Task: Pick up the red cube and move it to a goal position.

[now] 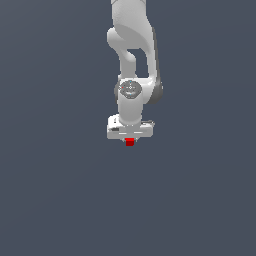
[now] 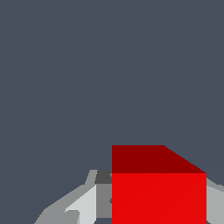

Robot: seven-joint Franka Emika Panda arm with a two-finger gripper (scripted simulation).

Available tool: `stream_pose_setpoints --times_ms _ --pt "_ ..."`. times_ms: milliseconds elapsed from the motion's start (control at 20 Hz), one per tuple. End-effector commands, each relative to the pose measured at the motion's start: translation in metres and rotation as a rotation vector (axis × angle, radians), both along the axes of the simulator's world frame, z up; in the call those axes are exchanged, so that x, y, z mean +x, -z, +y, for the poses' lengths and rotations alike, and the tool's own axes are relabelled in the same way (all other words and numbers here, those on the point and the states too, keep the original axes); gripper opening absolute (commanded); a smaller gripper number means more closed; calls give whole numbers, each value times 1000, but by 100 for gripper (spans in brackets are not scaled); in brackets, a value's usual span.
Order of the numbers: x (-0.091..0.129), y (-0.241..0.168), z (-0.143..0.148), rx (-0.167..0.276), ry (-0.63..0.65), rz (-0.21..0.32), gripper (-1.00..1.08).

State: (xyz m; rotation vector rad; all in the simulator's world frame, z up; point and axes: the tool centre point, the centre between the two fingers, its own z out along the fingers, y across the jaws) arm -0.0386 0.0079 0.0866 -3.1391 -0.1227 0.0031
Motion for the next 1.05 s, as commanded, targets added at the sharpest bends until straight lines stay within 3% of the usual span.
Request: stream_pose_setpoints --times_ms 0,500,1000 --pt "0 -24 -1 0 0 -1 -100" --pt "2 -107 -6 0 0 -2 -100" --pt "4 -134 -7 0 0 -2 -100"
